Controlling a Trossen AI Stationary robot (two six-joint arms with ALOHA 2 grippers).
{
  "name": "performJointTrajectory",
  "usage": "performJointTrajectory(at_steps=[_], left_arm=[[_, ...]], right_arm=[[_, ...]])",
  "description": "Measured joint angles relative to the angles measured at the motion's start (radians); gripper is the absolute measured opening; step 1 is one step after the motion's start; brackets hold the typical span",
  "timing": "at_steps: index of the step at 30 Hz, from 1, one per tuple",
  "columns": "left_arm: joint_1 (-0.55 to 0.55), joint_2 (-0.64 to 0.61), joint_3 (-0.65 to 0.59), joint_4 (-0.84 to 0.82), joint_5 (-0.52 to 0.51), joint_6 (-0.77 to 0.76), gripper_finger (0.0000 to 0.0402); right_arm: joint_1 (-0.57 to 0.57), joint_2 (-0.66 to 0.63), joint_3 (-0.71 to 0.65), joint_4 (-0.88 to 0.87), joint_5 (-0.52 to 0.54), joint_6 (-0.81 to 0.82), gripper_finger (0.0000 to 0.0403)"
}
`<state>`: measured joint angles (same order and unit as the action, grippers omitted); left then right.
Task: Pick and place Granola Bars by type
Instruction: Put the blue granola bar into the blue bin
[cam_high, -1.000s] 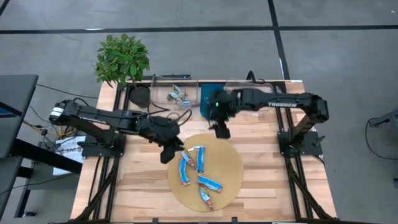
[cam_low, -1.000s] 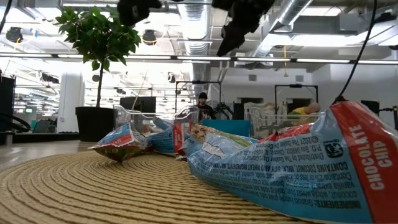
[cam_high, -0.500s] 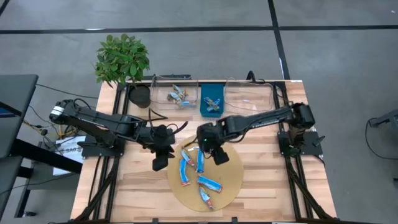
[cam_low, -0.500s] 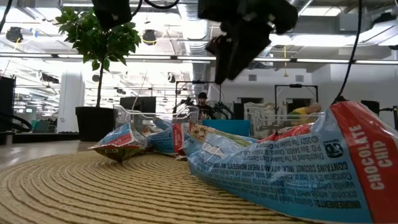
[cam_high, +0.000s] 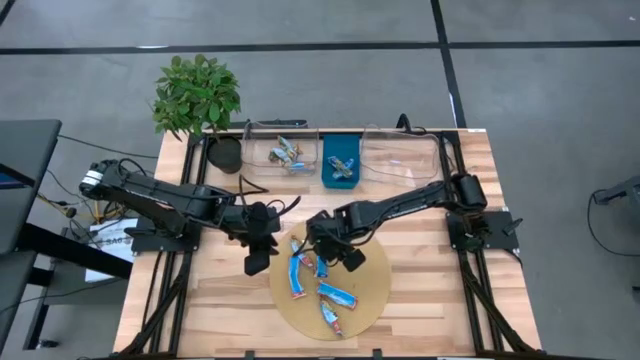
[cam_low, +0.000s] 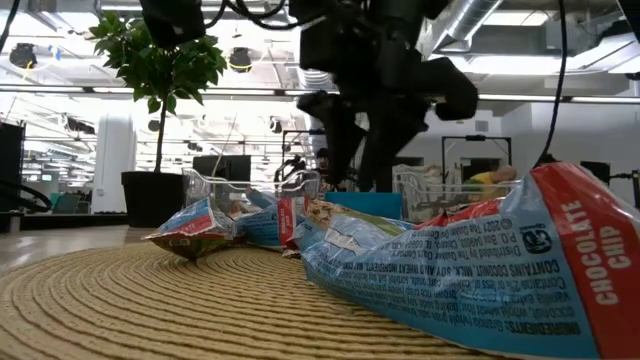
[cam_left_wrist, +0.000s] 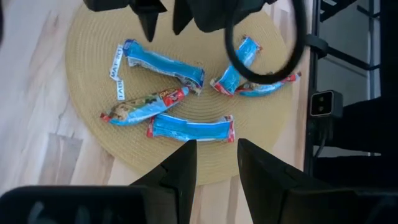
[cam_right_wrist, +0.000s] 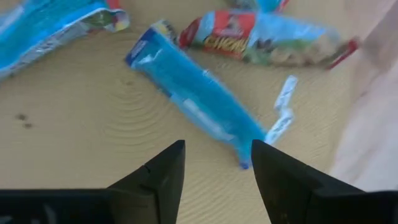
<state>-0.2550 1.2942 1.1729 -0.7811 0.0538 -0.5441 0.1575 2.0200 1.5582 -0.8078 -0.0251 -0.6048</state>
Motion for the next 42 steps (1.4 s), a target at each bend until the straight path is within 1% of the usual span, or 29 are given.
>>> performJointTrajectory(at_steps=[3, 6, 8, 10, 13, 18, 22, 26, 30, 34, 37, 39, 42], left_arm=[[0.0, 0.0, 0.0, 0.0, 0.018, -0.011, 0.0107], [0.0, 0.0, 0.0, 0.001, 0.018, -0.035, 0.0107], [0.0, 0.0, 0.0, 0.001, 0.017, -0.044, 0.0107], [0.0, 0.0, 0.0, 0.001, 0.016, -0.056, 0.0107], [0.0, 0.0, 0.0, 0.002, 0.009, -0.083, 0.0107], [0.0, 0.0, 0.0, 0.004, -0.017, -0.095, 0.0107], [0.0, 0.0, 0.0, -0.006, -0.012, -0.028, 0.0107], [0.0, 0.0, 0.0, -0.093, -0.006, 0.049, 0.0107], [0.0, 0.0, 0.0, -0.186, -0.008, 0.109, 0.0107], [-0.01, -0.004, 0.0, -0.215, -0.009, 0.173, 0.0107], [-0.022, -0.01, 0.001, -0.215, -0.006, 0.215, 0.0107], [-0.028, -0.008, 0.001, -0.217, -0.007, 0.243, 0.0107], [-0.036, -0.008, 0.001, -0.216, -0.016, 0.278, 0.0107]], right_arm=[[0.004, 0.0, 0.017, 0.018, 0.025, -0.057, 0.0173], [-0.005, 0.0, 0.024, 0.037, 0.027, -0.067, 0.0173], [-0.012, 0.0, 0.034, 0.041, 0.027, -0.049, 0.0173], [-0.021, 0.0, 0.034, 0.04, 0.027, 0.007, 0.0172], [-0.036, 0.0, 0.033, 0.039, 0.026, 0.194, 0.0169], [-0.064, 0.0, 0.033, 0.033, 0.008, 0.658, 0.0164], [-0.079, 0.0, 0.033, 0.036, -0.044, 1.021, 0.0166], [-0.07, 0.0, 0.033, 0.074, -0.046, 1.274, 0.017], [-0.052, 0.0, 0.033, 0.082, 0.007, 1.452, 0.0176], [-0.038, 0.0, 0.024, 0.055, 0.076, 1.599, 0.0185], [-0.033, 0.004, 0.024, 0.023, 0.098, 1.679, 0.0195], [-0.033, 0.027, 0.025, 0.024, 0.083, 1.722, 0.0202], [-0.029, 0.077, 0.031, 0.043, 0.005, 1.773, 0.0212]])
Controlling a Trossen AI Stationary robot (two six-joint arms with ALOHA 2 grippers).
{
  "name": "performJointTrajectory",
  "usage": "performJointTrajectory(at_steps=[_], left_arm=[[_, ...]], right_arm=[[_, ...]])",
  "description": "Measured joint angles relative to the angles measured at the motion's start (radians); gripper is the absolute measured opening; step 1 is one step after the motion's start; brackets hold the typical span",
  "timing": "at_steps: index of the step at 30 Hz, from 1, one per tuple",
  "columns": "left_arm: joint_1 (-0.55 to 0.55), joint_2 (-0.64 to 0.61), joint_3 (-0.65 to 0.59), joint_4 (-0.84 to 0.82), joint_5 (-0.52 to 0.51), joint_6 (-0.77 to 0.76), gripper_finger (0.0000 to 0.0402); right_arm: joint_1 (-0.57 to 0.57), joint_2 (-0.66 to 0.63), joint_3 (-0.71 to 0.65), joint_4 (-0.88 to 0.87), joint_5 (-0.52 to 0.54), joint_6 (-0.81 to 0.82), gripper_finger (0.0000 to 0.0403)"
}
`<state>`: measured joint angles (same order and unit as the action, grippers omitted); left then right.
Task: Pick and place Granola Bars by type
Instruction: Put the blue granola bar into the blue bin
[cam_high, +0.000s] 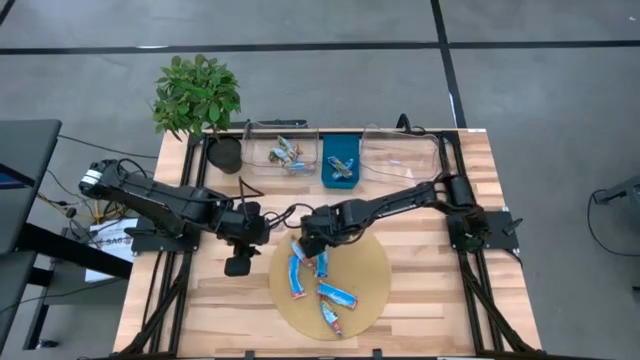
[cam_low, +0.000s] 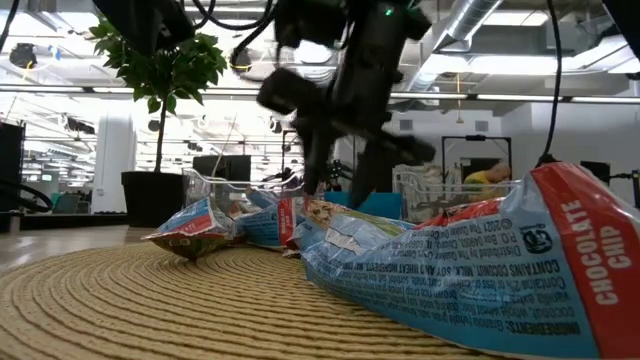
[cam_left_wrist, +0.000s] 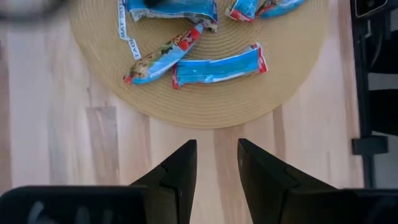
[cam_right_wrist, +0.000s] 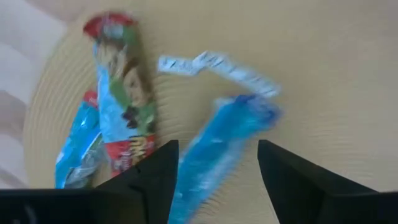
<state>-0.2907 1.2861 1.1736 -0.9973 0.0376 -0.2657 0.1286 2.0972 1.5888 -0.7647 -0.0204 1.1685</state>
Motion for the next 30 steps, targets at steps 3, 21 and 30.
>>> performJointTrajectory(at_steps=[3, 21, 30], left_arm=[[-0.007, 0.0, 0.0, 0.0, -0.05, 0.023, 0.0107], [-0.048, -0.058, 0.0, 0.016, -0.177, 0.039, 0.0107], [-0.048, -0.058, 0.0, 0.045, -0.176, -0.008, 0.0107]], right_arm=[[0.012, 0.054, 0.014, -0.003, -0.026, 0.028, 0.022], [0.033, 0.096, 0.046, 0.016, -0.01, 0.159, 0.01], [0.028, 0.09, 0.123, -0.023, 0.019, 0.057, 0.008]])
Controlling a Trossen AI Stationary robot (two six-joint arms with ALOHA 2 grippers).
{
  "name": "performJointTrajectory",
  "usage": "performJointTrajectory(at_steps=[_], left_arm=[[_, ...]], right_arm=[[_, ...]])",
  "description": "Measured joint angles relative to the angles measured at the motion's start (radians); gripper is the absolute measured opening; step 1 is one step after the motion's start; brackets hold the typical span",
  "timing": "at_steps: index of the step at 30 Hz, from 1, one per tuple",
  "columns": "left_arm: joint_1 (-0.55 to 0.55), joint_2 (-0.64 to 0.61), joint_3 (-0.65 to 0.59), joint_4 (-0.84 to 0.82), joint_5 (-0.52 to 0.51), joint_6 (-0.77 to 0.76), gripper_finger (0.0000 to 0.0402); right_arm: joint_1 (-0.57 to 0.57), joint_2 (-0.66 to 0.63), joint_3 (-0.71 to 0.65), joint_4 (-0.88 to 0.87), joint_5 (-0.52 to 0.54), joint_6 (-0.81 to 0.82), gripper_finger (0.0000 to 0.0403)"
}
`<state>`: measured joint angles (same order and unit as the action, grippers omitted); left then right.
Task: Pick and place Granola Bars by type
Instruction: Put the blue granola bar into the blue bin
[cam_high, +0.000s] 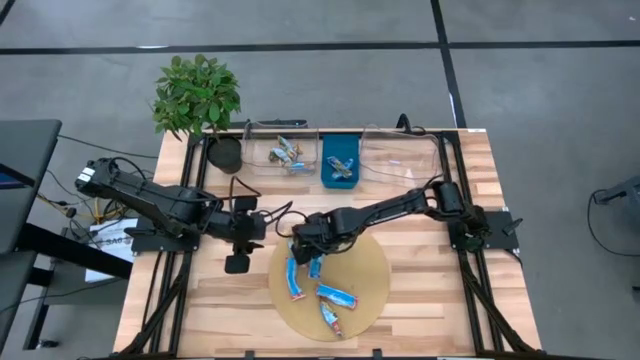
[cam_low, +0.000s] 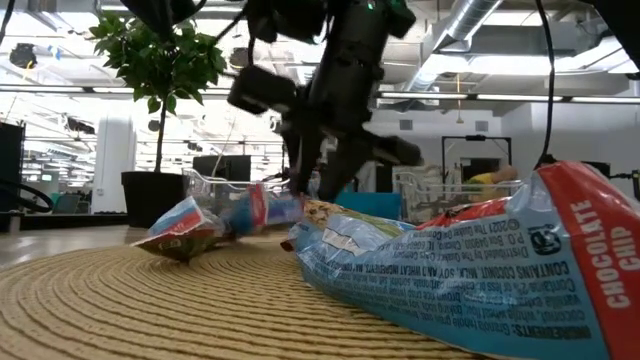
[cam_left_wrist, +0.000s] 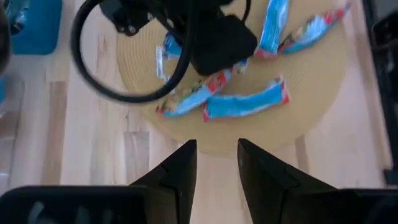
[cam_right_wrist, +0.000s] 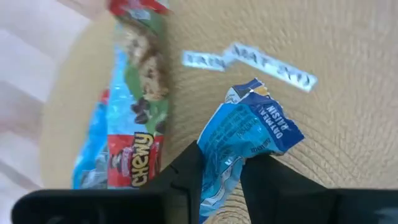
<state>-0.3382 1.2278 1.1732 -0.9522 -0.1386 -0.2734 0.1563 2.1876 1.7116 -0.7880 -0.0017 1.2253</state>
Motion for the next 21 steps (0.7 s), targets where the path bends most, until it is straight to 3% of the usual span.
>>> performJointTrajectory(at_steps=[5, 11, 21], left_arm=[[0.0, 0.0, 0.0, 0.072, -0.031, -0.087, 0.0107], [0.0, -0.003, 0.0, 0.149, -0.137, -0.167, 0.0107], [0.037, -0.002, 0.058, 0.177, -0.479, -0.202, 0.0107]], right_arm=[[-0.025, 0.0, 0.128, -0.152, 0.063, -0.137, 0.0079], [-0.089, -0.002, 0.312, -0.38, 0.228, -0.335, 0.0079], [-0.269, -0.003, 0.489, -0.592, 0.405, -0.633, 0.0079]])
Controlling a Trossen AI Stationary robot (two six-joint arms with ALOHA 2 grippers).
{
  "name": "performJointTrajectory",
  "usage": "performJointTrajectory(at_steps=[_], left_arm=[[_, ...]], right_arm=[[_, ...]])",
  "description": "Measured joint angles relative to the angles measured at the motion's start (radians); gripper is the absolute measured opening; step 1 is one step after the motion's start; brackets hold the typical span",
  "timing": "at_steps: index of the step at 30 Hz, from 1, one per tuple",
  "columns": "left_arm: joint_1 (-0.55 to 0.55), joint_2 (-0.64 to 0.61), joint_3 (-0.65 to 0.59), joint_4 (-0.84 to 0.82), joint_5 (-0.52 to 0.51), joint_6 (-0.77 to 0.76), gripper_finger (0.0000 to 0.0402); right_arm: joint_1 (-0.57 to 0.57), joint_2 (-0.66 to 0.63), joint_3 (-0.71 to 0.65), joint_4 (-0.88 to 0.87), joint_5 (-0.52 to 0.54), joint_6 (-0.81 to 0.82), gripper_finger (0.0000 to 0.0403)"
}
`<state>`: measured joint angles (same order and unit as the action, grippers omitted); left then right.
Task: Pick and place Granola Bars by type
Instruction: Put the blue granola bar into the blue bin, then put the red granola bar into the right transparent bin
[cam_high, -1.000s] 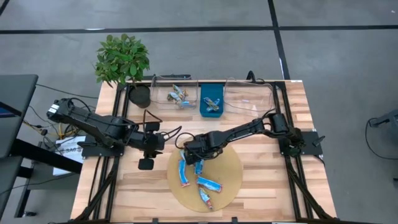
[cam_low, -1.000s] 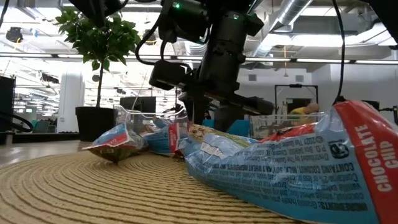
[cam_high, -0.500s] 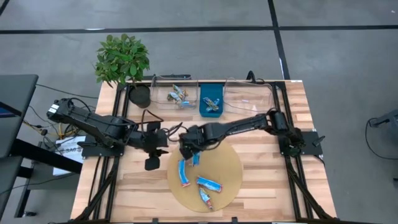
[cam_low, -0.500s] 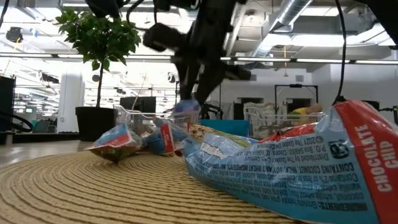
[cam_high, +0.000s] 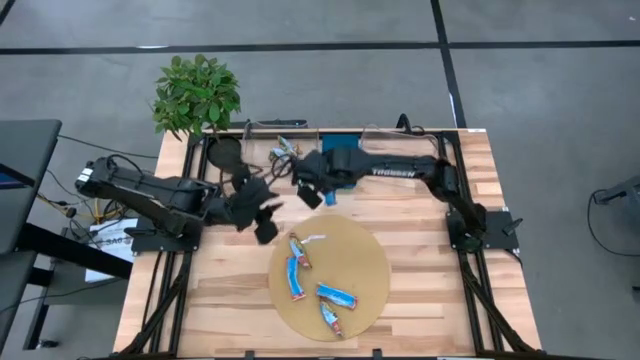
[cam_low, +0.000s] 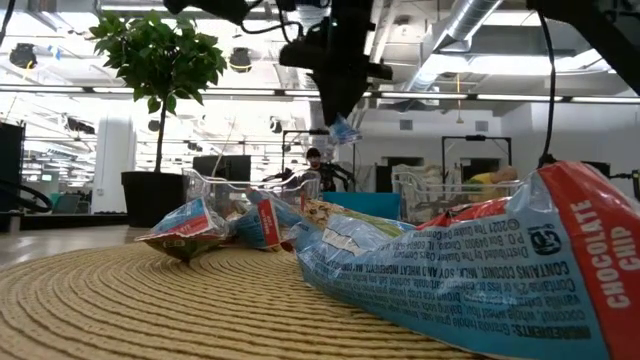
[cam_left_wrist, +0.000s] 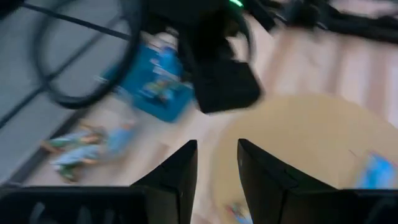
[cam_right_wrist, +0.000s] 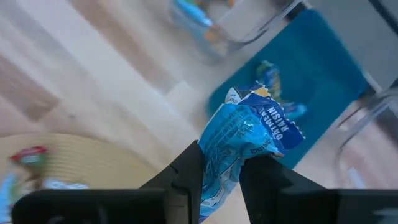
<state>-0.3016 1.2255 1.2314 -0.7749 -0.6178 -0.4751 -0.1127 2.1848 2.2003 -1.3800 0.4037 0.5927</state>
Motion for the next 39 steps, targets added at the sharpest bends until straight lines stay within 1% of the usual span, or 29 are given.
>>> performJointTrajectory(at_steps=[3, 5, 7, 10, 12, 15, 19, 27, 31, 39], left_arm=[[0.053, -0.002, 0.004, 0.028, -0.038, -0.001, 0.0107], [0.079, -0.007, 0.01, 0.045, -0.015, -0.002, 0.0107], [0.11, 0.004, 0.008, 0.041, -0.023, -0.002, 0.0107], [0.148, 0.004, 0.005, 0.057, -0.048, 0.003, 0.0107], [0.165, 0.002, 0.008, 0.071, -0.034, 0.002, 0.0107], [0.18, 0.005, 0.006, 0.069, -0.024, 0.002, 0.0107], [0.184, 0.005, 0.006, 0.075, -0.025, -0.003, 0.0107], [0.186, 0.005, 0.006, 0.076, -0.025, -0.007, 0.0107], [0.185, 0.005, 0.006, 0.076, -0.025, -0.01, 0.0107], [0.185, 0.005, 0.006, 0.076, -0.018, -0.01, 0.0107]], right_arm=[[-0.066, -0.001, 0.0, -0.011, -0.007, -0.083, 0.0079], [-0.12, 0.0, -0.002, -0.008, 0.03, -0.128, 0.0079], [-0.168, -0.001, -0.001, -0.011, 0.05, -0.155, 0.0079], [-0.217, 0.0, -0.002, 0.003, 0.002, -0.165, 0.0079], [-0.252, 0.0, -0.002, 0.027, -0.043, -0.195, 0.0079], [-0.295, 0.0, -0.001, 0.04, -0.08, -0.21, 0.0079], [-0.316, 0.001, -0.002, 0.044, -0.164, -0.235, 0.0079], [-0.318, 0.009, -0.002, 0.044, -0.17, -0.271, 0.0082], [-0.322, 0.009, -0.002, 0.044, -0.171, -0.28, 0.0105], [-0.327, 0.009, -0.002, 0.043, -0.17, -0.285, 0.0191]])
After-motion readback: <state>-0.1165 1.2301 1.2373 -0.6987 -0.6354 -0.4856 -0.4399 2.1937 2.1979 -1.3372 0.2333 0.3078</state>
